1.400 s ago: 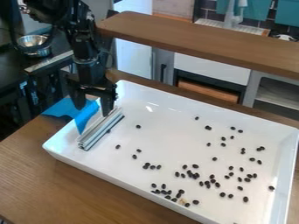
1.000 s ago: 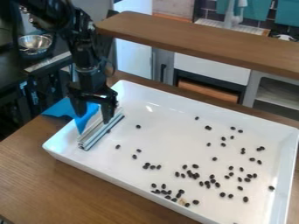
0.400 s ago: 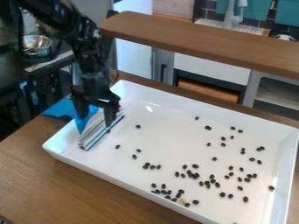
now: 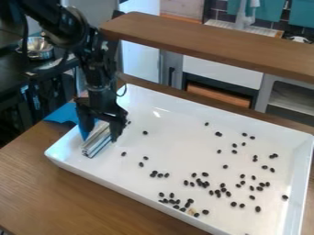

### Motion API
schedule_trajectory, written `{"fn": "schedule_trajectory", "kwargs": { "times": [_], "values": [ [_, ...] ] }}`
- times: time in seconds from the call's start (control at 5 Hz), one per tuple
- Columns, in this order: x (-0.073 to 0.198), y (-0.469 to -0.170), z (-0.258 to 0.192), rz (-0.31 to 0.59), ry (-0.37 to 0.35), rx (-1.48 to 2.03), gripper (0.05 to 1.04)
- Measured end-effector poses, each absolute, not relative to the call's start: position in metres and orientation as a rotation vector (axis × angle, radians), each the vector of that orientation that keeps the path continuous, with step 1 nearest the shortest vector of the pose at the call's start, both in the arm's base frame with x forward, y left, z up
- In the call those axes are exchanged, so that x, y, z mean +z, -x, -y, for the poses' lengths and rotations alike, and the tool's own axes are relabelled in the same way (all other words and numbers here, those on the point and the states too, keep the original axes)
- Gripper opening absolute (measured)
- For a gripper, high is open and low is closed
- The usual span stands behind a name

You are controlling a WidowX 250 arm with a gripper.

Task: Sweep into pile

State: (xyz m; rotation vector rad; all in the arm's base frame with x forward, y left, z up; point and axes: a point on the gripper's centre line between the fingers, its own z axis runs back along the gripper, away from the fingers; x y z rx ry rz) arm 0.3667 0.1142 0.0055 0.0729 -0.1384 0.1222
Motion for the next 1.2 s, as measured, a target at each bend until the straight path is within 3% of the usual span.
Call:
{"fn": "schedule_trajectory", "kwargs": {
  "times": [0.2,0.6,1.2],
  "values": [
    [0.005,-0.368,-0.111,0.137,-0.074,0.108,0.952],
    [-0.002,-0.357,-0.107,0.102,-0.065,0.077,0.378],
    [-0.001,-0.334,-0.070,0.072,-0.041,0.003,0.369]
  ]
}}
